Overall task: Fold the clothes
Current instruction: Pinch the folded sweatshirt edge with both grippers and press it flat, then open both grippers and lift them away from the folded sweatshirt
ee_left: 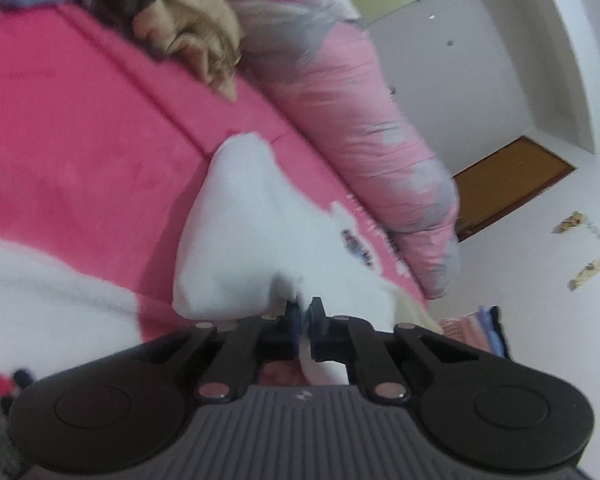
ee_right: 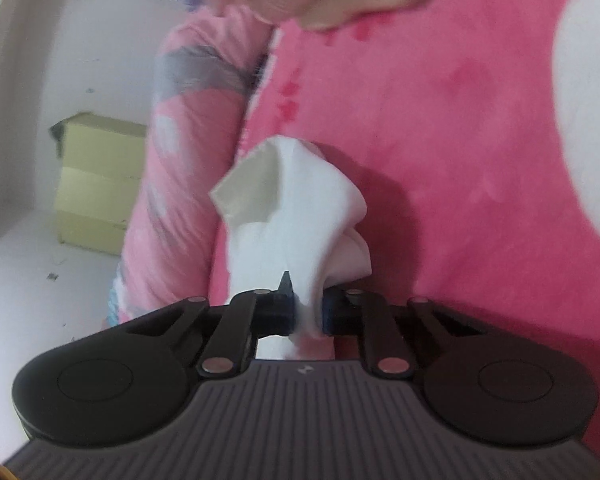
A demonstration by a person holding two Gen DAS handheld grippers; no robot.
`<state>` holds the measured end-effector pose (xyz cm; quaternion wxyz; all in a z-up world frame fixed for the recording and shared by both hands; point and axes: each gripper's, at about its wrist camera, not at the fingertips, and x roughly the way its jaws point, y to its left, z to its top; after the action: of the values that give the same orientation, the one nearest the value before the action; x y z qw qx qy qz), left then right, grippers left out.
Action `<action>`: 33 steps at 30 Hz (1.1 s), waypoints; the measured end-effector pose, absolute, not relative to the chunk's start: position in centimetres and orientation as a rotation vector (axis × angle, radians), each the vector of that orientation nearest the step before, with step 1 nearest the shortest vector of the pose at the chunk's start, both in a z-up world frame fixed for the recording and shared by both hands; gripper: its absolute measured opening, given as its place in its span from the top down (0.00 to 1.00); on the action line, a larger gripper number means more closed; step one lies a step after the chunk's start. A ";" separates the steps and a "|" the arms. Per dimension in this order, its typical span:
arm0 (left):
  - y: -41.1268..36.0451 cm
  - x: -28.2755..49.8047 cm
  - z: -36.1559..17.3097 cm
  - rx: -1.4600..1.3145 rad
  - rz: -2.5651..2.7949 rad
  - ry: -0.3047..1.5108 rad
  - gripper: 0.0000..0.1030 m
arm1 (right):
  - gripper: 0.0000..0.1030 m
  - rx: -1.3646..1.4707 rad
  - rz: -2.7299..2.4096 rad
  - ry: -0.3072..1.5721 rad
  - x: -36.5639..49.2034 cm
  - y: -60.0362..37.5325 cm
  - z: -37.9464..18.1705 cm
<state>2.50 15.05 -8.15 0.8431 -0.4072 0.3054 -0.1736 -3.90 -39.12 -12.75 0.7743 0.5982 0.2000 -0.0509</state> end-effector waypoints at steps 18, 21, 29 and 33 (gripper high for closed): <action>22.9 -12.9 -9.0 -0.733 -0.326 0.715 0.70 | 0.72 1.165 -0.032 0.595 -19.9 -39.7 -12.0; 23.3 -12.4 -7.6 -0.669 -0.333 0.671 0.65 | 0.68 1.035 -0.064 0.559 -20.4 -40.7 -9.4; 22.3 -8.1 -8.0 -0.682 -0.381 0.722 0.57 | 0.68 0.903 -0.012 0.600 -15.0 -41.4 -8.5; 22.6 -6.9 -9.1 -0.731 -0.417 0.761 0.61 | 0.68 0.899 -0.016 0.634 -13.1 -41.5 -9.5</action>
<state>-6.93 22.59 -9.06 0.8432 -0.3463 0.3606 -0.1975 -13.13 -41.49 -9.46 0.8524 0.4273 0.3014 -0.0078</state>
